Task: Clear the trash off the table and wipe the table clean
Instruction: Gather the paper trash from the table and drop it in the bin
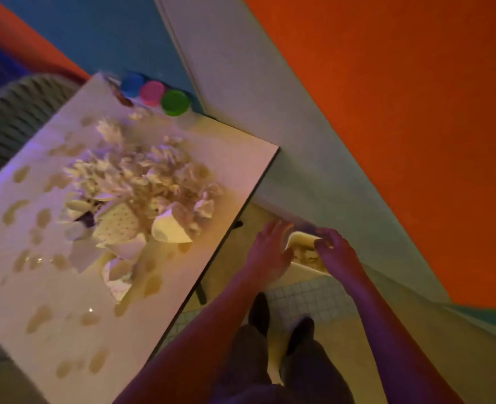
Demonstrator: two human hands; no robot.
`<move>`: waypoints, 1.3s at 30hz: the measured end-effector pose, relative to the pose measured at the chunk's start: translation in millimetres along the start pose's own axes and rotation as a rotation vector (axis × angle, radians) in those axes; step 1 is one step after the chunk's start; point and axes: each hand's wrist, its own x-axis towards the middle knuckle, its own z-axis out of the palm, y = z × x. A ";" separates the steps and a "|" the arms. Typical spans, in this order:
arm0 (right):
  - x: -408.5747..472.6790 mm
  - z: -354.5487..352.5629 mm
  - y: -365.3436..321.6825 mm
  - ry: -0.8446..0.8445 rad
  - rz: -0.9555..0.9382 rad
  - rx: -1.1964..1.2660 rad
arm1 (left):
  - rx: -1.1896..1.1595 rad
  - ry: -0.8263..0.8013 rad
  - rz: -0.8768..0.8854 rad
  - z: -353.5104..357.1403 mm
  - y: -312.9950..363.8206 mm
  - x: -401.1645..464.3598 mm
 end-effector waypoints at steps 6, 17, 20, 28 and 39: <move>-22.9 8.2 -58.1 -0.094 -0.166 -0.065 | -0.059 0.152 -0.151 -45.2 -9.3 -47.6; -25.1 76.6 -135.3 -0.280 -0.386 -0.327 | -0.008 0.406 -0.386 -116.2 -68.1 -96.2; -16.3 100.0 -149.2 -0.305 -0.420 -0.392 | 0.013 0.460 -0.433 -130.6 -89.0 -93.4; 18.2 164.2 -174.1 -0.288 -0.403 -0.509 | -0.001 0.429 -0.584 -158.0 -132.0 -57.5; 51.1 208.7 -180.8 -0.317 -0.426 -0.778 | 0.070 0.338 -0.550 -168.9 -165.7 -32.7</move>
